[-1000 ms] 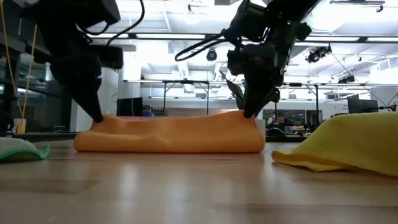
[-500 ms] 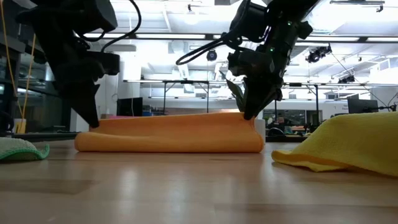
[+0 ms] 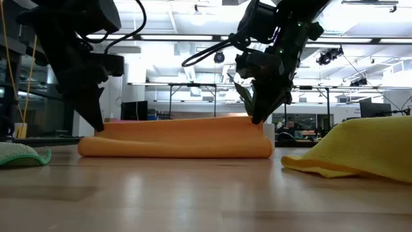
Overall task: Fold microfiber towels
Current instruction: Fold the orange microfiber towel
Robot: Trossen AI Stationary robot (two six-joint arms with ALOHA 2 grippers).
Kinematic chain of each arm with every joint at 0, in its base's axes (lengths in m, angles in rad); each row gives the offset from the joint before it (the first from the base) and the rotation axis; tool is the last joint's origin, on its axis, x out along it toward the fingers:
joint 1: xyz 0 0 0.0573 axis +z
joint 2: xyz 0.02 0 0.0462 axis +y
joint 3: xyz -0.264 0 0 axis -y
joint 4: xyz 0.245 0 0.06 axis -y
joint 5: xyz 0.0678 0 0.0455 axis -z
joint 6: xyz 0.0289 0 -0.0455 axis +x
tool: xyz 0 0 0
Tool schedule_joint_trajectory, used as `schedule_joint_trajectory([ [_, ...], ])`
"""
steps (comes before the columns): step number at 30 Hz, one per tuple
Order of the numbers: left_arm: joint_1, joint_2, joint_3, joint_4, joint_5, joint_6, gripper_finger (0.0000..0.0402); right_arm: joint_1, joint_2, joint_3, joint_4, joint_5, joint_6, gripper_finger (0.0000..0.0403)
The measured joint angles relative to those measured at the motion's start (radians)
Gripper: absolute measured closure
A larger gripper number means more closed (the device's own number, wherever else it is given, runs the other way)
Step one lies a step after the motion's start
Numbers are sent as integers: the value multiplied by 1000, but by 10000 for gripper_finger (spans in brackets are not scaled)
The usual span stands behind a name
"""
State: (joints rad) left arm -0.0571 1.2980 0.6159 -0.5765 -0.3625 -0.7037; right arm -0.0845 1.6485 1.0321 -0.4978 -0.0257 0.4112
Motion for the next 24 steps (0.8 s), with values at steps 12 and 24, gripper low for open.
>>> schedule_joint_trajectory([
  [12,68,-1,0,-17,20,89,311,-15,0,0,6,15,-9,337],
  [24,109,-212,0,-38,40,155,255,-70,-24,77,-75,50,-169,181],
])
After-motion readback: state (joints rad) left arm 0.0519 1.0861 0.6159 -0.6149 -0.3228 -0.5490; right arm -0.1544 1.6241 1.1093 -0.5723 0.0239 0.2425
